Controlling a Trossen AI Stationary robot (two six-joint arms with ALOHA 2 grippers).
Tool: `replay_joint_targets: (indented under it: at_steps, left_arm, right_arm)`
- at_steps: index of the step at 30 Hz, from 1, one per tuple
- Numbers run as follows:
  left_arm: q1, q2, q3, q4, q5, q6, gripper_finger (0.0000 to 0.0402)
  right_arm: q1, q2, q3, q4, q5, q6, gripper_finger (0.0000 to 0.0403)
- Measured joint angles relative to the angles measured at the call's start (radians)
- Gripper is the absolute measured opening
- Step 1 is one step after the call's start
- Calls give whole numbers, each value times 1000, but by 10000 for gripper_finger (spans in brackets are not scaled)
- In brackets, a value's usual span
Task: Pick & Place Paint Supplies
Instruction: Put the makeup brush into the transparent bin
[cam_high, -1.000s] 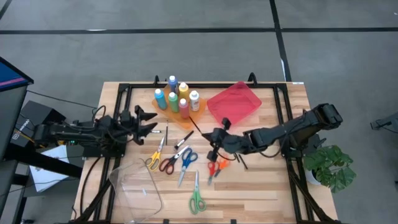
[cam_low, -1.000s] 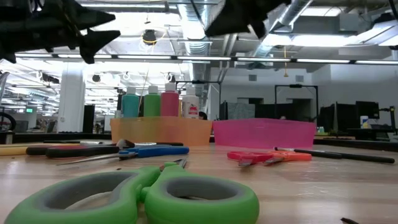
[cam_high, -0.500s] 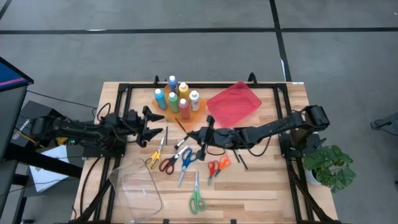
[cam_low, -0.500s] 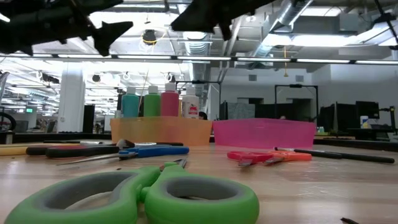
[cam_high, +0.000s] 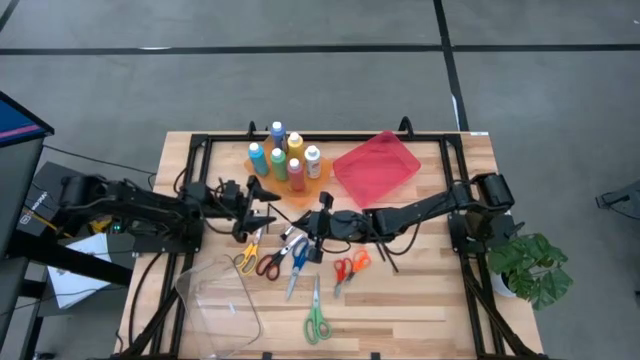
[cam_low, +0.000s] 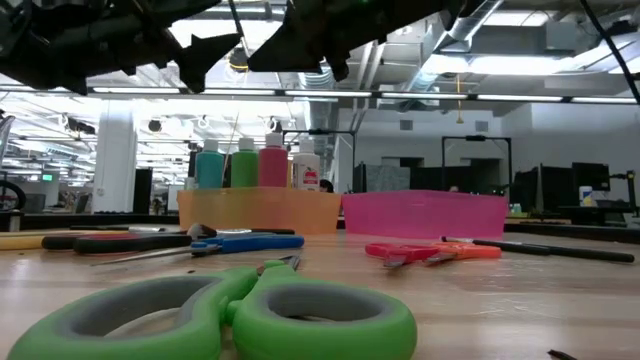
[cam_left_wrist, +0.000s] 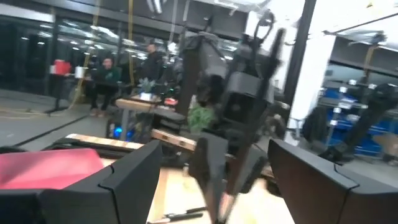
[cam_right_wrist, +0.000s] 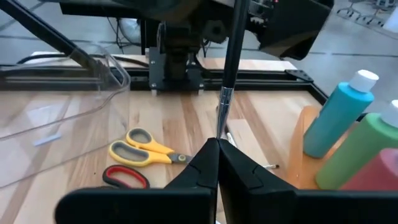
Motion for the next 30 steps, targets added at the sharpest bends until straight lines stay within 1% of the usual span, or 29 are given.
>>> replay_joint_targets:
  at_steps: [2, 5, 8, 11, 14, 24, 30]
  left_arm:
    - [-5, 28, 0, 37, 20, 1, 290]
    - [-8, 65, 0, 80, 22, 4, 290]
    - [-7, 95, 0, 130, 21, 23, 289]
    - [-7, 114, 0, 144, 22, 27, 288]
    - [-7, 127, 10, 140, 18, 47, 272]
    - [-7, 192, 44, 137, 16, 49, 154]
    - [-6, 182, 44, 137, 13, 73, 62]
  right_arm:
    - [0, 0, 0, 0, -1, -4, 0]
    - [0, 0, 0, 12, -6, -17, 0]
    - [-6, 0, 0, 16, -45, -16, 0]
    - [-8, 0, 0, 18, -48, -16, 0]
    - [-7, 0, 0, 24, -48, -16, 0]
    - [-7, 0, 0, 19, -48, -17, 0]
    - [-7, 0, 0, 13, -48, -18, 0]
